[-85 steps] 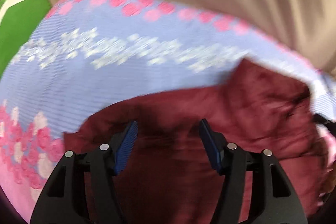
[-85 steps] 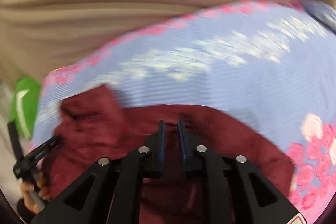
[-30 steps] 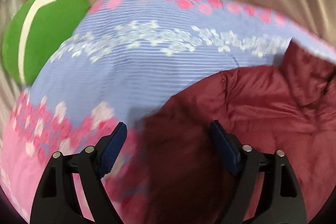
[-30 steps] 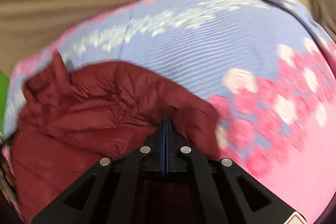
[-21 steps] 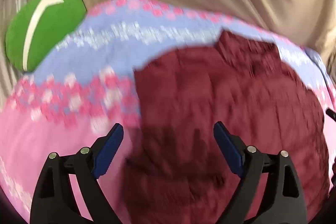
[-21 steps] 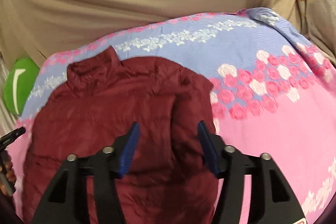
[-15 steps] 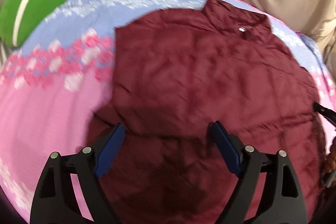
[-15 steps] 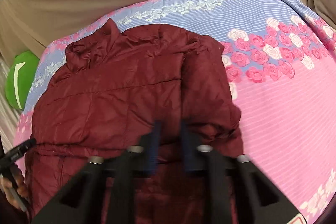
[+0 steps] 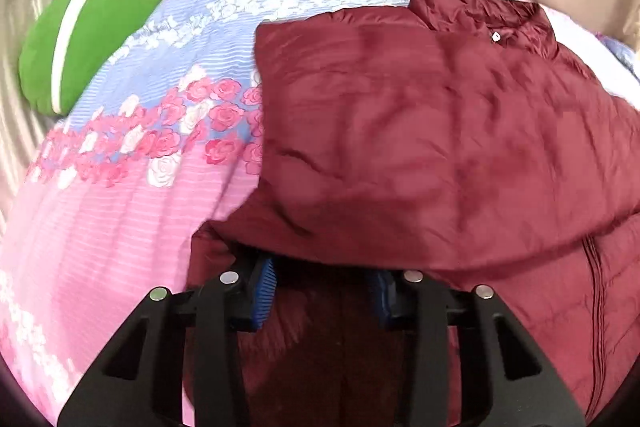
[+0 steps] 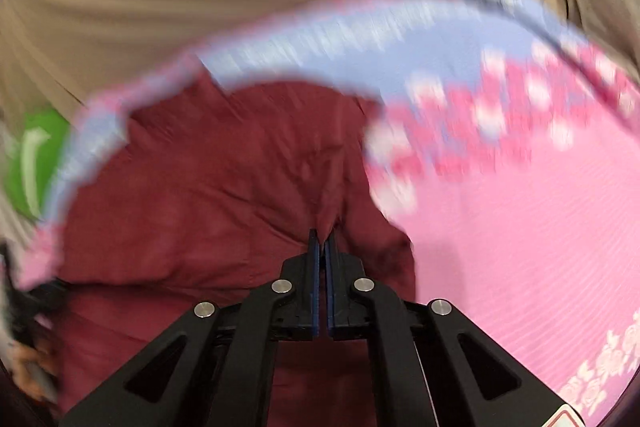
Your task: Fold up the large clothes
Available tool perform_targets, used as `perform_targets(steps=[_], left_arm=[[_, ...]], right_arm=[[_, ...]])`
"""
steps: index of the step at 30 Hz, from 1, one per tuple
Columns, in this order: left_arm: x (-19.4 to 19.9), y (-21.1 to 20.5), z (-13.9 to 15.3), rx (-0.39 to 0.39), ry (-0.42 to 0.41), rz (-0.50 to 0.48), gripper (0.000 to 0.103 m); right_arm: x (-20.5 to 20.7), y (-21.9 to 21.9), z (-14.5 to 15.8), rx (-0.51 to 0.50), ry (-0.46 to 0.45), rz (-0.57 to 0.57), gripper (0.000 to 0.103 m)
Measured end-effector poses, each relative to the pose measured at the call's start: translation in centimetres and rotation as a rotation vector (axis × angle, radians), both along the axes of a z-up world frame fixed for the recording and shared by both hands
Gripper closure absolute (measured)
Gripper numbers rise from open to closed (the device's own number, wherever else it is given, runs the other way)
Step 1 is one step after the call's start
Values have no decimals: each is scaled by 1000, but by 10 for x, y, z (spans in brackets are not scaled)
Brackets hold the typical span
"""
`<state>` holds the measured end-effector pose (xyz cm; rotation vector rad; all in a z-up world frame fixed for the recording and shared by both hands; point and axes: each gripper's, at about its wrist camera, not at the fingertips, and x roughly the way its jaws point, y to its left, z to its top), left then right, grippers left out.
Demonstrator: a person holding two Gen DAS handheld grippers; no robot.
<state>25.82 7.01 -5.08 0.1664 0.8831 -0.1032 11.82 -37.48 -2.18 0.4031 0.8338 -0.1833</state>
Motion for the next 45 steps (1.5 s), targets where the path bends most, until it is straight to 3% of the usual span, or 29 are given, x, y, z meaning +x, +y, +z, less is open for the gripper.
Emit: perform_targets(steps=[1,3,6,7,9,11,15,18,21,25,27,30,32,34,41,42,44,45], left_arm=[[0,0,0,1,-3,-4,63],[-4,6,3,-24,4,-4,63],[-20,21,13,-94,32,-14,60],[-32,27,20,-109,29,-23,54],[-56,39,37,-129,-8,-32,46],[-66,44,52,-143,-39,-35,46],[-49,30,73,-180,-71,-52,41],[-14,9,56,-127,-59,-31,41],[10,3,29,-77,-4,14,41],[19,7,6,-85,13,29,37],[18,6,6,-71,5,31,37],[18,4,4,-63,-5,37,37],[17,1,4,-51,-11,38,37],[17,3,5,-49,-12,37,34],[16,6,4,-46,-20,46,32],[15,6,3,-44,-21,45,32],[15,7,3,-47,-22,48,30],[15,8,3,-44,-20,60,25]], right_arm=[[2,-4,-18,45,22,0,101],[-1,-7,-14,65,8,-10,101],[-14,-9,1,57,-28,-15,99],[-19,-10,5,58,-41,-16,96],[-32,-13,16,56,-69,-26,93],[-42,-8,33,19,-110,-31,92],[-24,19,54,-3,-160,64,92],[9,35,40,-16,-111,118,95],[29,23,12,-53,-48,70,100],[33,-21,-9,39,-46,-21,103],[28,-23,-2,59,-68,-34,103],[24,-11,17,9,-119,-5,99],[38,-10,7,-54,-54,-5,103],[52,-16,-9,-38,0,-3,103],[44,-28,34,-11,-99,-42,103],[43,-29,34,-22,-87,-56,100],[40,-32,33,-41,-70,-82,79],[38,-33,32,-44,-74,-92,69]])
